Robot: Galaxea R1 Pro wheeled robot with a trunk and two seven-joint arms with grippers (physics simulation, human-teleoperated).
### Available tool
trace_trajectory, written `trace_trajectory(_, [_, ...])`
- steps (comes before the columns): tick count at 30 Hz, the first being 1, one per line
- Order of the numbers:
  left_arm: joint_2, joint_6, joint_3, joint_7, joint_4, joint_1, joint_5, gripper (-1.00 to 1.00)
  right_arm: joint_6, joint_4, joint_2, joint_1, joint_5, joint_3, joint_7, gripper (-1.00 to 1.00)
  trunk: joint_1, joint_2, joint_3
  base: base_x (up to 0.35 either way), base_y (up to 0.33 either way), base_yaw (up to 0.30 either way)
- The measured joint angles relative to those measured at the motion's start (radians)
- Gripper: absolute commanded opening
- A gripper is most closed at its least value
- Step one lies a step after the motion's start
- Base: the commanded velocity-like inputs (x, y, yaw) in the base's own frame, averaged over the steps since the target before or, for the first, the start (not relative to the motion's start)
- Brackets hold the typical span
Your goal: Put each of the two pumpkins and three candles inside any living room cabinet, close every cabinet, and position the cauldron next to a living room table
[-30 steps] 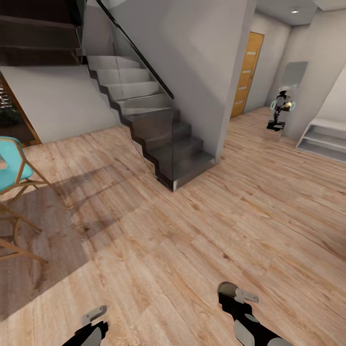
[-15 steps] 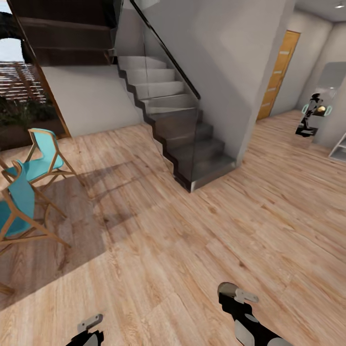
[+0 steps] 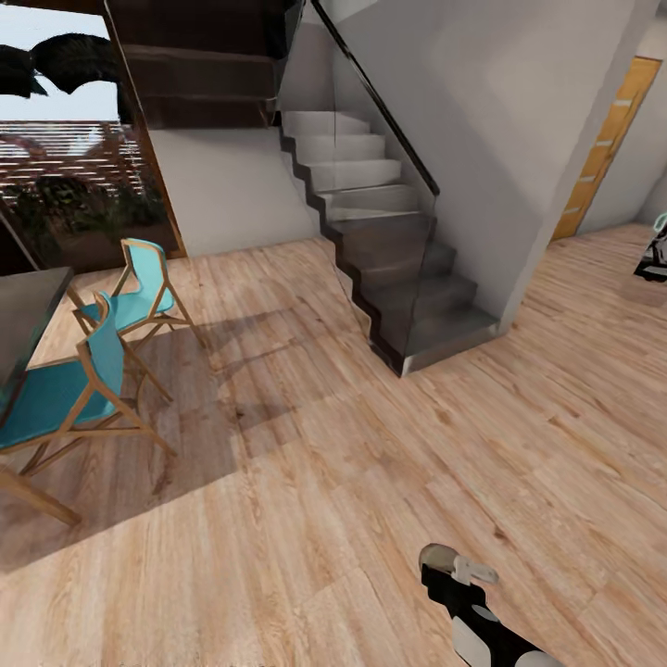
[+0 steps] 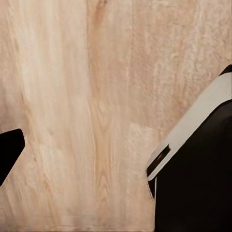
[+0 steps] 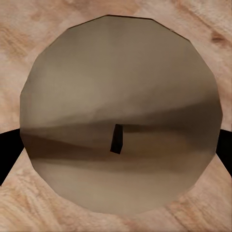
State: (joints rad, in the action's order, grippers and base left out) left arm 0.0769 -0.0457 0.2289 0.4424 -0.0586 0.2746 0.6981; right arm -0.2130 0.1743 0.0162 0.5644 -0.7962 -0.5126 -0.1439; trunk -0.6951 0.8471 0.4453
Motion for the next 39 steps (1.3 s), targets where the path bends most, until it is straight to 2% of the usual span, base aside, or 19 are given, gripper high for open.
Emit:
trace_trajectory(2, [-0.002, 0.002, 0.001, -0.001, 0.003, -0.025, 0.001, 1.00, 0.000, 0.000, 0.000, 0.000, 0.000, 0.000, 0.000, -1.00, 0.000, 0.000, -0.001, 0.000, 0.000, 0.288])
trace_trajectory(6, [-0.001, 0.004, 0.000, -0.001, 0.004, -0.035, -0.002, 1.00, 0.000, 0.000, 0.000, 0.000, 0.000, 0.000, -0.001, -1.00, 0.000, 0.000, -0.003, 0.000, 0.000, 0.288])
trace_trajectory(39, [-0.002, 0.004, 0.000, -0.001, 0.004, -0.037, 0.000, 1.00, 0.000, 0.000, 0.000, 0.000, -0.004, 0.000, 0.001, -1.00, 0.000, 0.000, -0.018, 0.000, 0.000, 0.288])
